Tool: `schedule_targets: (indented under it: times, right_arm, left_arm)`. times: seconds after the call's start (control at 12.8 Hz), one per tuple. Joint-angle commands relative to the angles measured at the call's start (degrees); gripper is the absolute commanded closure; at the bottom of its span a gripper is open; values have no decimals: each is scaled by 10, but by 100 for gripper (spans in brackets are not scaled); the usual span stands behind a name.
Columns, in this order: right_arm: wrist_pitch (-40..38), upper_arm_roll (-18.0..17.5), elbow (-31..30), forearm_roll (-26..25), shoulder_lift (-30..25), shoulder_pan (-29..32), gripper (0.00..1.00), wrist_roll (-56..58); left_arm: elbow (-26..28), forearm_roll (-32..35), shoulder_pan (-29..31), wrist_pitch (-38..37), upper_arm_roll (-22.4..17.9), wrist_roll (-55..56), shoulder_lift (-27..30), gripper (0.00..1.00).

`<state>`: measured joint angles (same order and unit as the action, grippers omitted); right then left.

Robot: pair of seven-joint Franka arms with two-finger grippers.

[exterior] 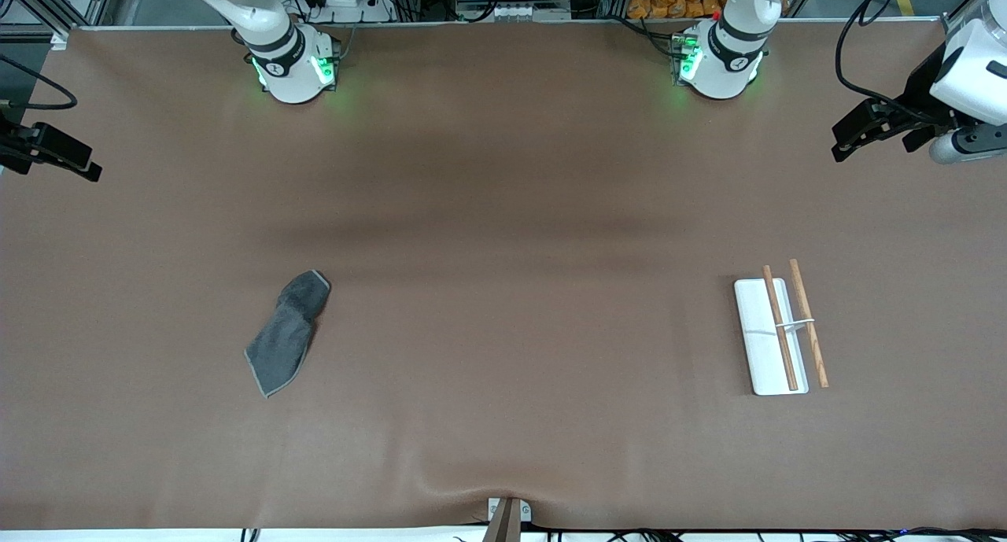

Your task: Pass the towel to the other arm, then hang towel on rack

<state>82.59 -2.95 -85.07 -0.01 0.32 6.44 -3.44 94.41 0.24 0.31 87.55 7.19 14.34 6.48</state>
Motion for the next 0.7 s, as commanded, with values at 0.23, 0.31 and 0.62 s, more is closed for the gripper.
schedule_targets:
  times: [0.23,0.31,0.62]
  right_arm:
    - [-7,-1,1,-7,-7,4,0,2]
    - [-9,-1,0,-7,-8,5,0,2]
    - [-10,-1,1,-7,-8,6,0,2]
  left_arm:
    - [-8,9,-2,-13,-2,-11,-12,0]
    - [-11,9,-3,-12,-2,-11,-18,0]
    - [-12,9,-4,-6,-2,-12,-31,0]
